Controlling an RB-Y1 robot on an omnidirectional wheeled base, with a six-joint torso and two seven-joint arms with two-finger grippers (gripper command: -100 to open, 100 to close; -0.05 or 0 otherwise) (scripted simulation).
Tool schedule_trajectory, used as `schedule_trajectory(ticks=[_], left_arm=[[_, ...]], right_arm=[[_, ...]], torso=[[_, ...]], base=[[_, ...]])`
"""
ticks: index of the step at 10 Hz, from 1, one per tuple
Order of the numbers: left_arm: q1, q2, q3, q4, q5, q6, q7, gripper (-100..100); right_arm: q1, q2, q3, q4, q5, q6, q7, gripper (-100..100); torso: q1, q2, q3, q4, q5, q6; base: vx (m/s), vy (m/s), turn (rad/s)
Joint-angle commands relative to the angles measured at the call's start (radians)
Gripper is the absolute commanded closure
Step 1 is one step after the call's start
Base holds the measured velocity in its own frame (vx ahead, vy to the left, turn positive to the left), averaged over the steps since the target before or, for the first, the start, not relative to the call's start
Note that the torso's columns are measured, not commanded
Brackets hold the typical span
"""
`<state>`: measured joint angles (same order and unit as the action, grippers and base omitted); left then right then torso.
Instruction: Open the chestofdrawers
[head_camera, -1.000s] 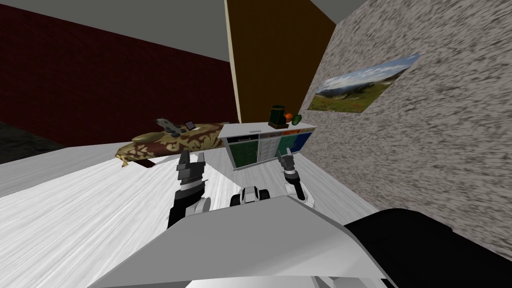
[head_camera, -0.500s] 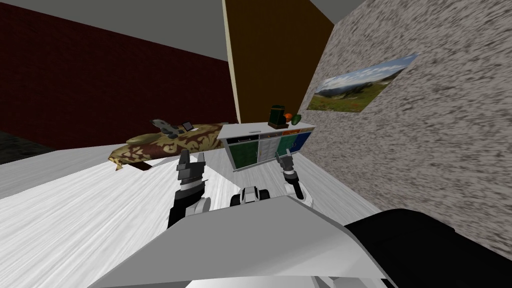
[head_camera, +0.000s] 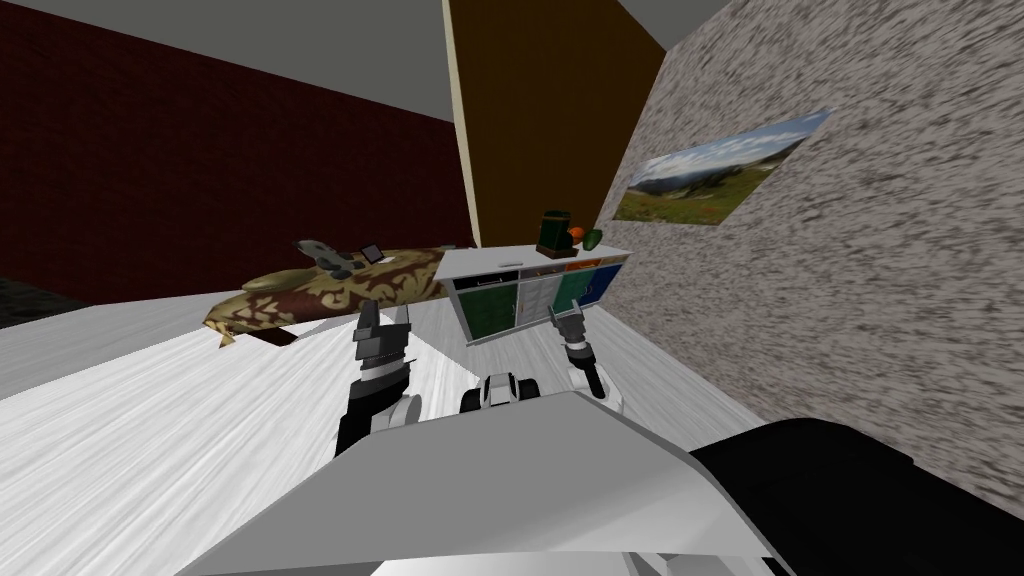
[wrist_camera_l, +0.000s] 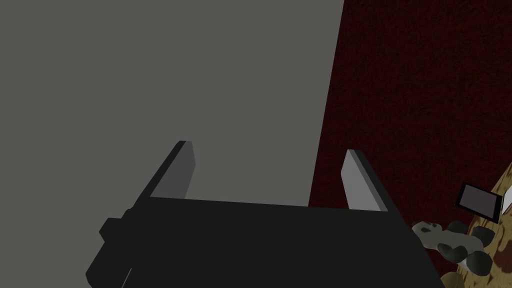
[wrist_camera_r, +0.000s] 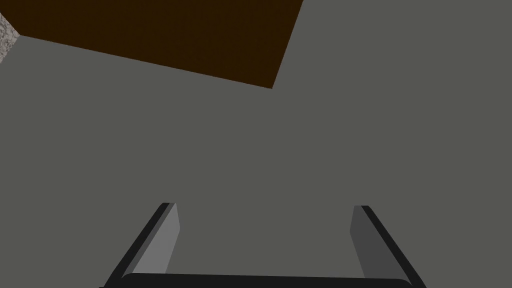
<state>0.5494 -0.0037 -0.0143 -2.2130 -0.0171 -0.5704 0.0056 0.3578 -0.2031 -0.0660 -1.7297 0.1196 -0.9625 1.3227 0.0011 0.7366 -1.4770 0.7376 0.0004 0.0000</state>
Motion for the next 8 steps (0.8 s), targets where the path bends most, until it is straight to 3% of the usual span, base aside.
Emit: schedule_trajectory(ticks=[1,4,5,7,8], left_arm=[[0.0,0.0,0.0,0.0,0.0,0.0,0.0,0],[0.0,0.0,0.0,0.0,0.0,0.0,0.0,0],[0.0,0.0,0.0,0.0,0.0,0.0,0.0,0],[0.0,0.0,0.0,0.0,0.0,0.0,0.0,0],[0.0,0.0,0.0,0.0,0.0,0.0,0.0,0]], right_arm=[[-0.018,0.0,-0.003,0.054,0.015,-0.03,0.079,-100],[-0.018,0.0,-0.003,0.054,0.015,-0.03,0.143,-100],[-0.036,0.001,-0.005,0.104,0.028,-0.055,0.184,-100],[-0.036,0.001,-0.005,0.105,0.028,-0.055,0.235,-100],[-0.054,0.001,-0.006,0.15,0.042,-0.08,0.265,-100]], torso=[[-0.001,0.001,0.001,0.0,0.0,0.0],[-0.002,0.002,0.001,0.001,-0.001,0.0],[-0.004,0.004,0.002,0.001,-0.001,0.0],[0.0,0.0,0.0,0.0,0.0,0.0],[-0.001,0.002,0.001,0.0,0.0,0.0]], base=[[0.06,0.057,-0.07],[0.039,0.031,-0.007],[0.053,0.04,-0.069],[0.051,0.039,-0.017],[0.062,0.044,-0.058]])
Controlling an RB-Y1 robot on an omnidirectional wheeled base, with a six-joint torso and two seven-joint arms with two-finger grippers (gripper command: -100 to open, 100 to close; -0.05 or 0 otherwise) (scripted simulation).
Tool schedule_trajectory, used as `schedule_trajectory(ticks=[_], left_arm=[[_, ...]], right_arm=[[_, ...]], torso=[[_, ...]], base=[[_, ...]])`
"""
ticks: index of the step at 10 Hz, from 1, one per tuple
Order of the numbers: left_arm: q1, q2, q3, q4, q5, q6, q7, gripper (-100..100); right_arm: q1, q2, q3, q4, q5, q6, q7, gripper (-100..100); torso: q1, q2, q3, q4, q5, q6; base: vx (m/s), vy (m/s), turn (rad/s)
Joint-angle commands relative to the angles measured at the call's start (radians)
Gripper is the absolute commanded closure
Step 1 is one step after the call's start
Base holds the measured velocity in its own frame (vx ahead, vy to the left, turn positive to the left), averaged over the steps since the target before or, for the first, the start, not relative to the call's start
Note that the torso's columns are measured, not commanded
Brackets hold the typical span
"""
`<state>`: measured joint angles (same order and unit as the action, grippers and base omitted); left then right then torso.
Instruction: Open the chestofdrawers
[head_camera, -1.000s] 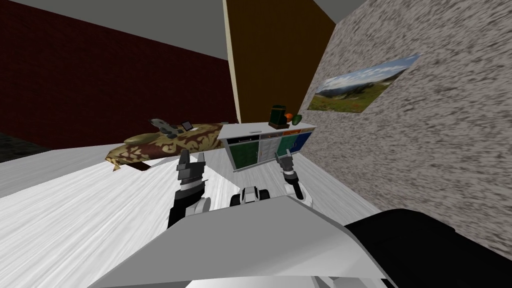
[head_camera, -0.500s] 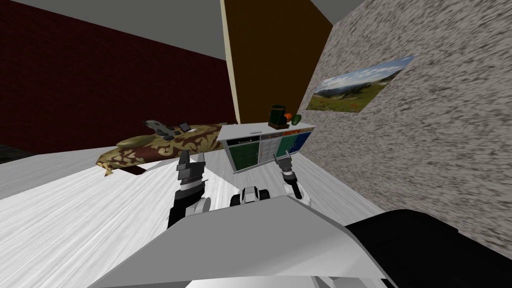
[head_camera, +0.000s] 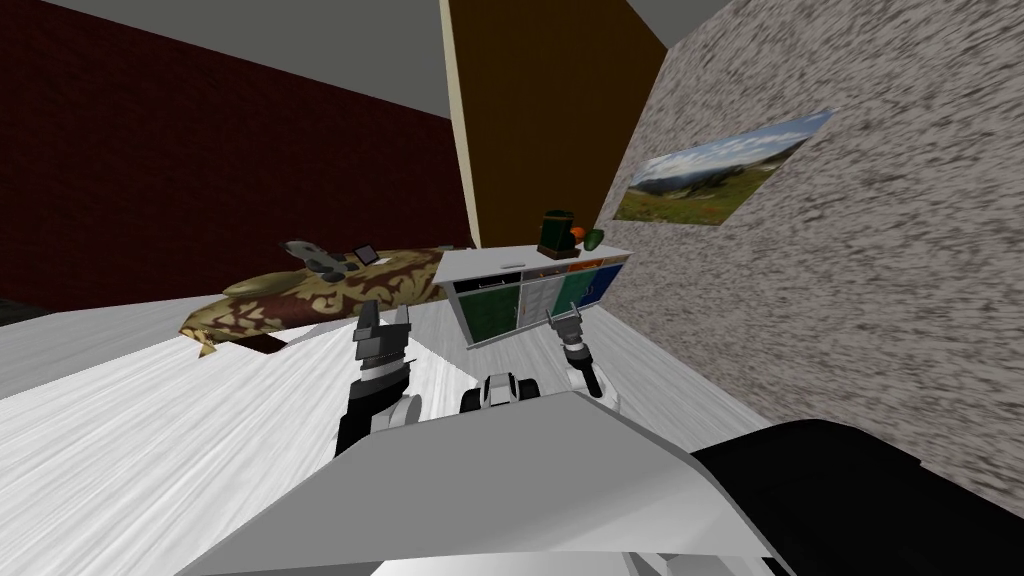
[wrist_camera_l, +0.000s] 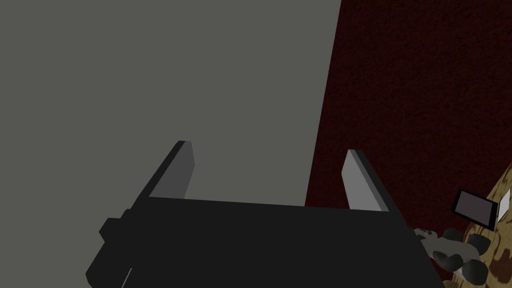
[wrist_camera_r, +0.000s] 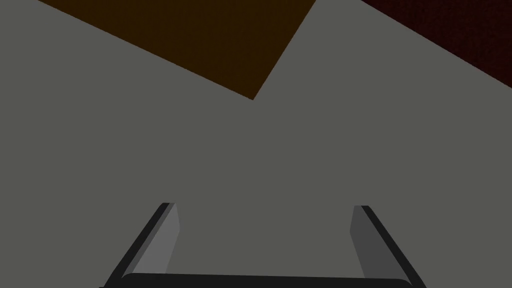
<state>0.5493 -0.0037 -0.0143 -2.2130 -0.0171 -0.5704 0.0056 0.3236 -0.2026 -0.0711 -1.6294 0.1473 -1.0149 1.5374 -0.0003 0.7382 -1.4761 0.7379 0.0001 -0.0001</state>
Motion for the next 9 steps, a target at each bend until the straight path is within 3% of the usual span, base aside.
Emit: schedule_trajectory(ticks=[1,2,3,6,7,9], left_arm=[[0.0,0.0,0.0,0.0,0.0,0.0,0.0,0],[0.0,0.0,0.0,0.0,0.0,0.0,0.0,0],[0.0,0.0,0.0,0.0,0.0,0.0,0.0,0],[0.0,0.0,0.0,0.0,0.0,0.0,0.0,0],[0.0,0.0,0.0,0.0,0.0,0.0,0.0,0],[0.0,0.0,0.0,0.0,0.0,0.0,0.0,0]], right_arm=[[-0.02,0.001,-0.001,0.055,0.014,-0.027,0.077,-100],[-0.02,0.001,-0.001,0.055,0.014,-0.027,0.106,-100],[-0.039,0.001,-0.002,0.102,0.027,-0.051,0.134,-100],[-0.039,0.001,-0.002,0.107,0.027,-0.051,0.197,-100],[-0.059,0.001,-0.002,0.156,0.04,-0.074,0.238,-100],[-0.059,0.001,-0.002,0.158,0.04,-0.074,0.282,-100]], torso=[[0.001,-0.001,0.0,0.0,0.0,0.0],[0.001,-0.001,-0.001,0.0,0.0,0.0],[-0.001,0.001,0.0,0.0,0.0,0.0],[0.0,0.001,0.001,0.0,0.0,0.0],[-0.001,0.003,0.002,0.001,0.0,0.0],[0.002,-0.002,-0.001,-0.001,0.0,0.0]], base=[[0.073,0.052,-0.034],[0.046,0.026,0.003],[0.074,0.042,-0.057],[0.045,0.025,-0.007],[0.064,0.046,-0.058],[0.059,0.036,-0.015]])
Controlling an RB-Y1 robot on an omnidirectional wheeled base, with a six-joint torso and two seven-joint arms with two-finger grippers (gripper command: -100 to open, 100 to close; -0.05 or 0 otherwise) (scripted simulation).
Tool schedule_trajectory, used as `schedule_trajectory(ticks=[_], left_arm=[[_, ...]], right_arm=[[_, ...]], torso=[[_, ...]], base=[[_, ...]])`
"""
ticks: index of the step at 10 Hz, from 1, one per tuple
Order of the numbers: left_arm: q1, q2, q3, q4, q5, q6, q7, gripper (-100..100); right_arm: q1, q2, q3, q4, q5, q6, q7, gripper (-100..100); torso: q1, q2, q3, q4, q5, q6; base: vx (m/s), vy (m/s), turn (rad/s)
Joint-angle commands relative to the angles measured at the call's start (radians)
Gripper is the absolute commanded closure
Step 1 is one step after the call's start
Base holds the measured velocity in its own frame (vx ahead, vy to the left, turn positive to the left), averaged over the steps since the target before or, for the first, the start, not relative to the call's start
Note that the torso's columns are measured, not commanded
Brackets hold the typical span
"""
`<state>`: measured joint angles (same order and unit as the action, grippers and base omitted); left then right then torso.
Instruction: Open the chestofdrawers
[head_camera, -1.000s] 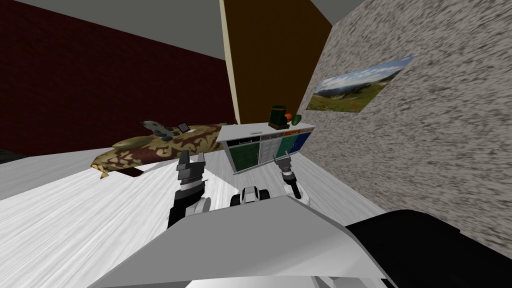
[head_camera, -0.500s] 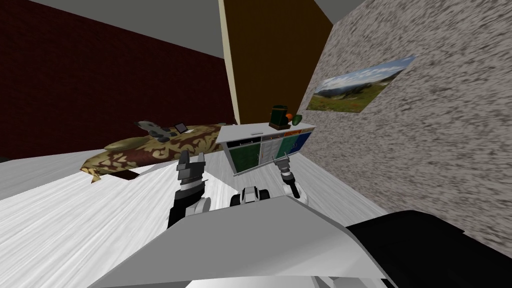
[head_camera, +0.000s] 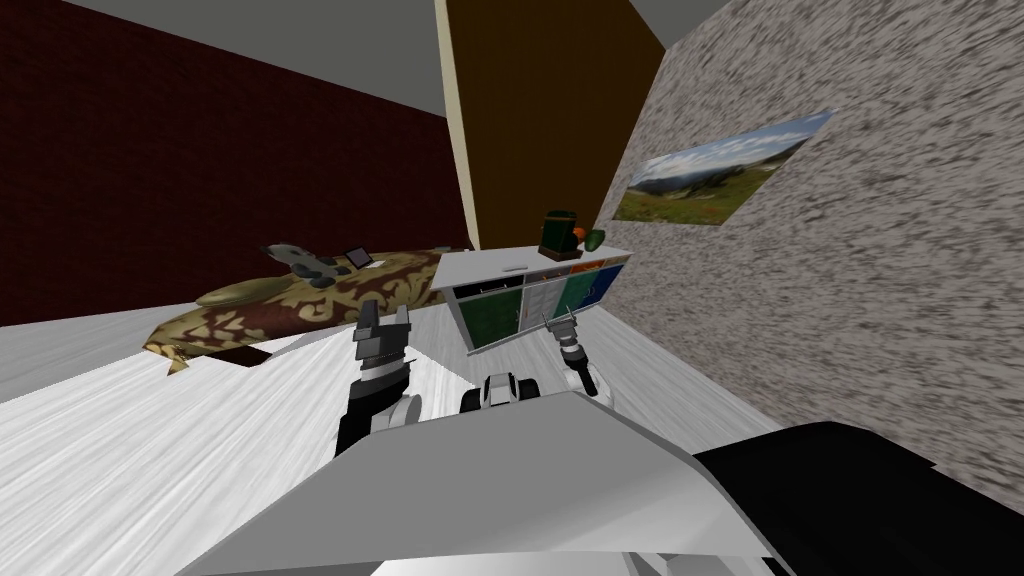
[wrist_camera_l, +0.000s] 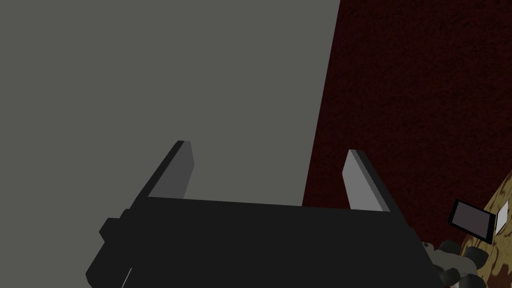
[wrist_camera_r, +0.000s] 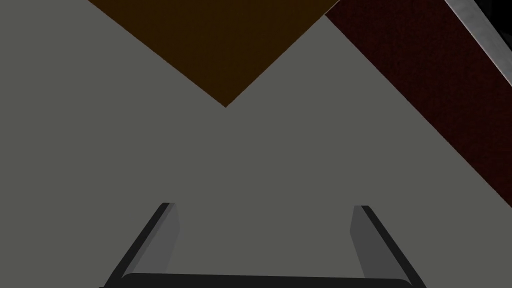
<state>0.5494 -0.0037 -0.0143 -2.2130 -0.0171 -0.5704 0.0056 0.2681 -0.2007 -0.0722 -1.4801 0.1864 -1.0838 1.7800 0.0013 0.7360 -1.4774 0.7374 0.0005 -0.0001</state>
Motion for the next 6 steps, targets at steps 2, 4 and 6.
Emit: schedule_trajectory(ticks=[2,4,6], left_arm=[[0.0,0.0,0.0,0.0,0.0,0.0,0.0,0],[0.0,0.0,0.0,0.0,0.0,0.0,0.0,0],[0.0,0.0,0.0,0.0,0.0,0.0,0.0,0]], right_arm=[[-0.023,0.0,0.0,0.059,0.014,-0.027,0.102,-100],[-0.043,0.0,0.001,0.109,0.027,-0.048,0.155,-100],[-0.043,0.0,0.001,0.11,0.027,-0.048,0.2,-100]], torso=[[-0.002,0.002,0.001,0.001,-0.001,0.0],[-0.001,0.003,0.002,0.001,0.0,0.0],[0.0,0.001,0.001,0.0,0.0,0.0]], base=[[0.069,0.029,-0.041],[0.065,0.038,-0.022],[0.063,0.041,-0.009]])
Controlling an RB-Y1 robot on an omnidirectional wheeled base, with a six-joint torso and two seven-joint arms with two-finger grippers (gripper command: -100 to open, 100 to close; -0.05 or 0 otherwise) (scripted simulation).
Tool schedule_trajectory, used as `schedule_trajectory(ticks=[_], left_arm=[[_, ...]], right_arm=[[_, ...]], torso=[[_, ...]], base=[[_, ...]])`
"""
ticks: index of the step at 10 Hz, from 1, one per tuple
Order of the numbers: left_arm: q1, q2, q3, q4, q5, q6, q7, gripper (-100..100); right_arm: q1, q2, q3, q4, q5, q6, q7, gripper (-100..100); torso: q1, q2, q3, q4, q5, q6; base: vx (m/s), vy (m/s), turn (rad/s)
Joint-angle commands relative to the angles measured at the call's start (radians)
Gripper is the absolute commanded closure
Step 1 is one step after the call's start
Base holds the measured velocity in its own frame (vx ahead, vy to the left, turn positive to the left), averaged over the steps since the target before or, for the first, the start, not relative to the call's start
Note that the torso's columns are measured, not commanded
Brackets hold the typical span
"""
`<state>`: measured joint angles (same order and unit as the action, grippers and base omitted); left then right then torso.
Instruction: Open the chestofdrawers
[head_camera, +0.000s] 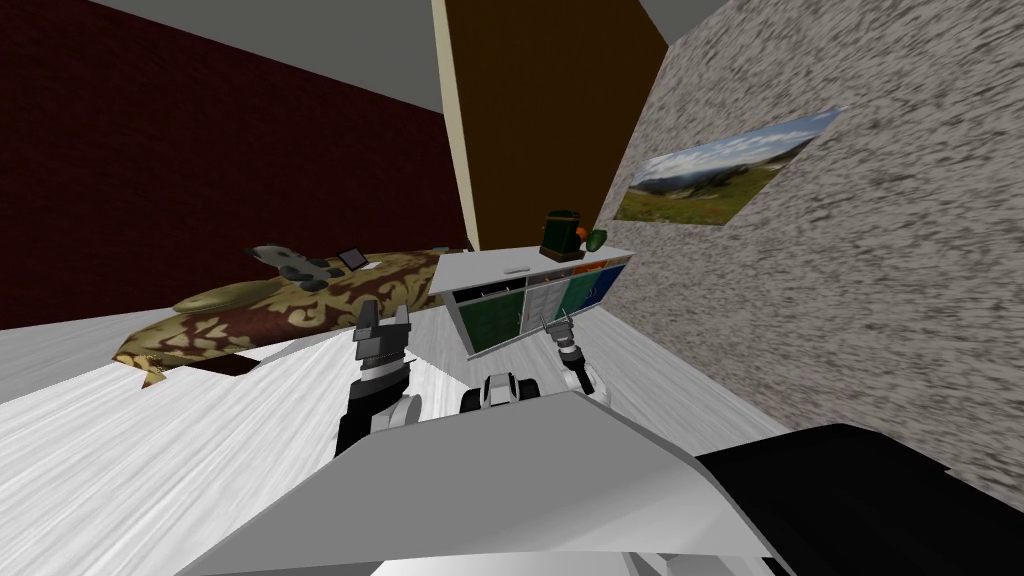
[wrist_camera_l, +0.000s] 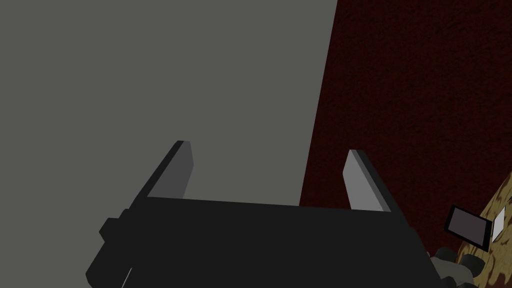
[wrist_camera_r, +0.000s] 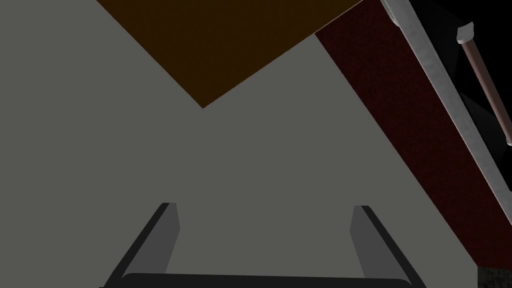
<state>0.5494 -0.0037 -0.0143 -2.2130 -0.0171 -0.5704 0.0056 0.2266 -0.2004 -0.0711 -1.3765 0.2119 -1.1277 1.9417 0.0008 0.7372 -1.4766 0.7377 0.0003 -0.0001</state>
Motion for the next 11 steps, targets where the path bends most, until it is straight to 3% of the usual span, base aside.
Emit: schedule_trajectory(ticks=[1,3,4,6,7,8,9,11], left_arm=[[0.0,0.0,0.0,0.0,0.0,0.0,0.0,0],[0.0,0.0,0.0,0.0,0.0,0.0,0.0,0],[0.0,0.0,0.0,0.0,0.0,0.0,0.0,0],[0.0,0.0,0.0,0.0,0.0,0.0,0.0,0],[0.0,0.0,0.0,0.0,0.0,0.0,0.0,0],[0.0,0.0,0.0,0.0,0.0,0.0,0.0,0],[0.0,0.0,0.0,0.0,0.0,0.0,0.0,0],[0.0,0.0,0.0,0.0,0.0,0.0,0.0,0]], right_arm=[[-0.021,0.001,0.002,0.056,0.014,-0.025,0.073,-100],[-0.021,0.001,0.002,0.056,0.014,-0.025,0.115,-100],[-0.041,0.003,0.004,0.103,0.026,-0.044,0.152,-100],[-0.041,0.003,0.004,0.105,0.026,-0.044,0.188,-100],[-0.06,0.007,0.006,0.151,0.038,-0.063,0.228,-100],[-0.06,0.007,0.006,0.153,0.038,-0.063,0.255,-100],[-0.079,0.013,0.008,0.199,0.049,-0.08,0.284,-100],[-0.079,0.013,0.008,0.199,0.049,-0.08,0.324,-100]], torso=[[-0.001,0.002,0.001,0.001,0.0,0.0],[0.0,0.0,0.0,0.0,0.0,0.0],[-0.002,0.002,0.001,0.001,0.0,0.0],[-0.001,0.0,0.0,0.0,0.0,0.0],[-0.002,0.002,0.001,0.001,0.0,0.0],[-0.001,0.0,0.0,0.0,0.0,0.0],[0.0,0.0,0.0,0.0,0.0,0.0],[-0.001,0.0,0.0,0.0,0.0,0.0]], base=[[0.076,0.045,-0.046],[0.062,0.039,-0.011],[0.075,0.036,-0.04],[0.065,0.025,-0.009],[0.08,0.031,-0.037],[0.077,0.044,-0.021],[0.113,0.061,-0.034],[0.07,0.037,-0.008]])
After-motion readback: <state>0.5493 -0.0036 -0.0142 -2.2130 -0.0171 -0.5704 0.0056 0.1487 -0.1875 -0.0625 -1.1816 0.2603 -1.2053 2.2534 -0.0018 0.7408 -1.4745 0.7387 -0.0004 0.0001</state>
